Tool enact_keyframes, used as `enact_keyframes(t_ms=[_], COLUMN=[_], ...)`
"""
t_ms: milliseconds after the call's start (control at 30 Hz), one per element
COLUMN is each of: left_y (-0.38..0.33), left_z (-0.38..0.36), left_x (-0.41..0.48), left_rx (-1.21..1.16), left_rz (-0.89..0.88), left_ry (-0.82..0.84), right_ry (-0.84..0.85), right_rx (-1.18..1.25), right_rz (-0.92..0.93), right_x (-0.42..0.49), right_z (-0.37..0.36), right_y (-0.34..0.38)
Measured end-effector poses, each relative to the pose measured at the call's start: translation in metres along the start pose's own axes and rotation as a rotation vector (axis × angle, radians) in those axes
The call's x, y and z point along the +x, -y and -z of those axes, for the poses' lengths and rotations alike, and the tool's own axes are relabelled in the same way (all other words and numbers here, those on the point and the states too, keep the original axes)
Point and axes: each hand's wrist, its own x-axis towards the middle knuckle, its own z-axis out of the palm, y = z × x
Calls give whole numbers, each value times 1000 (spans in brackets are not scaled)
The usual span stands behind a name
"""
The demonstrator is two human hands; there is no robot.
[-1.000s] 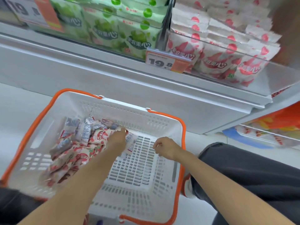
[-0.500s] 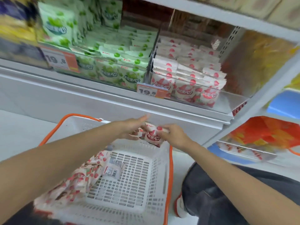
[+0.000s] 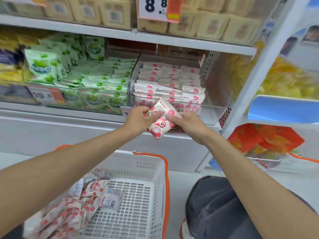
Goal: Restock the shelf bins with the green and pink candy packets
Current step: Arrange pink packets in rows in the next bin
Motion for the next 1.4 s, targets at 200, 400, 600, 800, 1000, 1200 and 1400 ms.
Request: enact_keyframes(t_ms=[200, 400, 600, 800, 1000, 1200, 1400], left_y=[-53, -87, -87, -95, -86, -96, -99], left_z=[-7, -12, -45, -48, -54, -48, -57], left_x=[28, 99, 142, 152, 144, 142, 143], left_rx=[-41, 321, 536, 641, 412, 736, 787], left_rz=[-111, -199, -195, -223, -331, -315, -267], left_ry=[56, 190, 425, 480, 373, 505, 516], right_ry=[-40, -246, -50, 17, 83, 101, 102], right_rx=[-326, -762, -973, -919, -975, -1018, -1057], right_rz=[111, 284, 124, 108, 104, 78, 48], right_x=[1, 26, 55, 65, 64, 60, 61], right_z=[61, 119, 113, 119, 107, 115, 112], right_y=[66, 96, 59, 60, 60, 64, 63])
